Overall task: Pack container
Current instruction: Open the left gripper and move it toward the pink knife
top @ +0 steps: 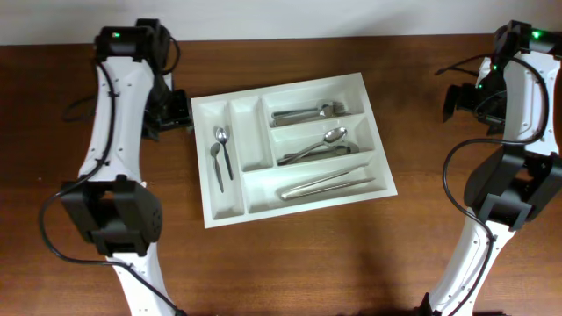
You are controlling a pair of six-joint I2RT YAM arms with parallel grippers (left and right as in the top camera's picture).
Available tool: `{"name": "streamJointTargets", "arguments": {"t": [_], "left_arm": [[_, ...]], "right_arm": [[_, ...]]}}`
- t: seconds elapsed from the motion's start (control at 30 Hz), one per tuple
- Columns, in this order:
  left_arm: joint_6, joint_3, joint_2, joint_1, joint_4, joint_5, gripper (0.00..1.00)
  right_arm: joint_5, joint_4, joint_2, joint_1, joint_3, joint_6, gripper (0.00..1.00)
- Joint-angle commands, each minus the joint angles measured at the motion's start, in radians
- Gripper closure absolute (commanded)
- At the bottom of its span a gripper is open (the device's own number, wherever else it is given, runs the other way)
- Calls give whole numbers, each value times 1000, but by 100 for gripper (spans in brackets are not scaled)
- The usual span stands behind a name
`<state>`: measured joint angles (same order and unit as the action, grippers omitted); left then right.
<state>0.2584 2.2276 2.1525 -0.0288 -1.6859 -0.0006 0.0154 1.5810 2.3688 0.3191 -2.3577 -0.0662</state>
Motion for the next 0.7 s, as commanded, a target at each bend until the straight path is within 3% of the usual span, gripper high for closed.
{"name": "streamJointTargets", "arguments": {"t": [0.0, 0.13, 0.47, 0.67], "left_arm": [[-74, -9, -100, 13, -2, 11, 39], [-83, -158, -218, 14, -2, -28, 36], [47, -685, -497, 97, 85, -49, 34], [39, -880, -524, 174, 176, -48, 16]], "right_arm": [[-8, -1, -5, -5, 4, 7, 1], [-8, 0, -5, -5, 4, 7, 1], [-8, -1, -5, -5, 4, 7, 1], [-8, 0, -5, -5, 4, 7, 1]]}}
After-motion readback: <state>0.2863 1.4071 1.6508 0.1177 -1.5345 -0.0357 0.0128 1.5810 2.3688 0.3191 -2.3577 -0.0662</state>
